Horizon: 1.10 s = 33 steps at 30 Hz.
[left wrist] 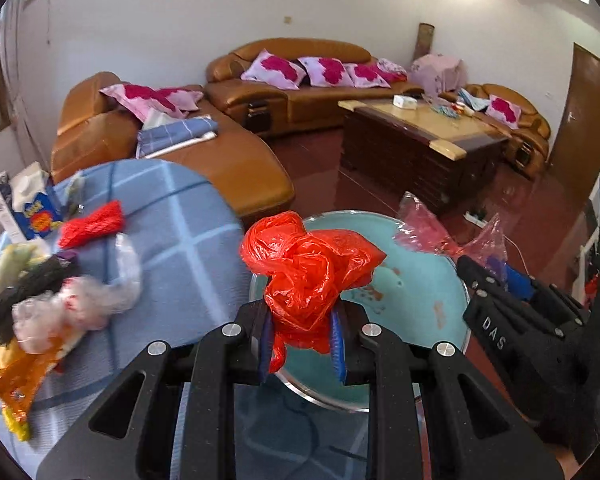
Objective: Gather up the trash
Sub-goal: 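Drop the red bag into the teal bucket with the left tool while the right tool drops the pink bag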
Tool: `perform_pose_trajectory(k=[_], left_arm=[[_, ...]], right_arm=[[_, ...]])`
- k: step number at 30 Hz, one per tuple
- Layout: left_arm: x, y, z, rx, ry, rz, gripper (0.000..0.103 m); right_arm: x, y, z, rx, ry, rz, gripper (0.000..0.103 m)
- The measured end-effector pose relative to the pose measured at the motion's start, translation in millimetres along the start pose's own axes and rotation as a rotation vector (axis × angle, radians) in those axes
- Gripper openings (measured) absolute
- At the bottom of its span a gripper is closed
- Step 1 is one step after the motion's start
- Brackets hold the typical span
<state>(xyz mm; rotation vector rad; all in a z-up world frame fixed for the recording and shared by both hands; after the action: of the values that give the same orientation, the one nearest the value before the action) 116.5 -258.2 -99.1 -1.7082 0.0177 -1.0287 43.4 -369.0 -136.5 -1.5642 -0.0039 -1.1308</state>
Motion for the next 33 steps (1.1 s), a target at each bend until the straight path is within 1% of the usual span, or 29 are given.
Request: perform_pose_trajectory(k=[2, 3, 4, 5, 6, 7, 11, 16, 20, 24, 26, 28, 33], left_arm=[[-1.0, 9.8, -3.0, -0.005, -0.001, 0.024, 0.025], [-2.1, 13.7, -3.1, -0.001, -0.004, 0.033, 0.028], [-2.5, 16.3, -2.2, 0.004, -0.008, 0.039, 0.031], [-2.5, 19.3, -1.3, 0.017, -0.012, 0.046, 0.035], [-2.6, 21.3, -0.5, 0.024, -0.019, 0.051, 0.05], [-3.0, 20.9, 1.0, 0.03, -0.028, 0.051, 0.061], [-3.7, 18.5, 8.9, 0.047, -0.05, 0.052, 0.062], [-3.5, 10.1, 13.1, 0.072, -0.054, 0.036, 0.071], [-5.4, 4.7, 21.3, 0.117, -0.058, 0.034, 0.072], [-9.9, -1.5, 33.9, 0.135, -0.07, 0.041, 0.072], [-12.9, -5.5, 44.1, 0.159, -0.08, 0.047, 0.072], [-15.1, -10.8, 54.3, 0.166, -0.09, 0.046, 0.072], [-24.6, -27.1, 99.7, 0.22, -0.14, 0.051, 0.071]], right_arm=[[-2.3, 7.4, 1.0, 0.02, 0.0, 0.028, 0.036], [-4.0, 11.1, 2.2, 0.036, 0.0, 0.044, 0.042], [-5.1, 12.2, 2.8, 0.042, 0.003, 0.052, 0.051], [-5.8, 12.5, 2.7, 0.046, 0.011, 0.055, 0.055], [-5.4, 12.5, 1.9, 0.047, 0.016, 0.054, 0.056], [-5.0, 11.0, 2.2, 0.054, 0.021, 0.05, 0.056], [0.1, 1.8, -0.4, 0.069, 0.033, 0.014, 0.057], [4.9, -9.0, -3.1, 0.071, 0.052, -0.024, 0.057], [6.4, -12.3, -5.0, 0.072, 0.064, -0.034, 0.057], [7.1, -18.0, -1.7, 0.09, 0.061, -0.048, 0.057], [5.7, -19.8, 3.8, 0.1, 0.046, -0.051, 0.057], [3.8, -22.3, 12.5, 0.116, 0.025, -0.054, 0.057], [-1.9, -24.9, 35.8, 0.131, -0.042, -0.053, 0.057]])
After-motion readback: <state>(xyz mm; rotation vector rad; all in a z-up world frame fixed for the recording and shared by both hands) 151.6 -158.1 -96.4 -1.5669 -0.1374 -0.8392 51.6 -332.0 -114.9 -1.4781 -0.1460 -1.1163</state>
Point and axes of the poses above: each gripper's, at about its wrist camera, not at the fingertips, and y roughly the way its jaws point, z to its left, x to its top, the point moved 8 cm from there along y, roughly the way its jaws point, and after that the axes turned 10 degrees about z, right-handed, at the moved point
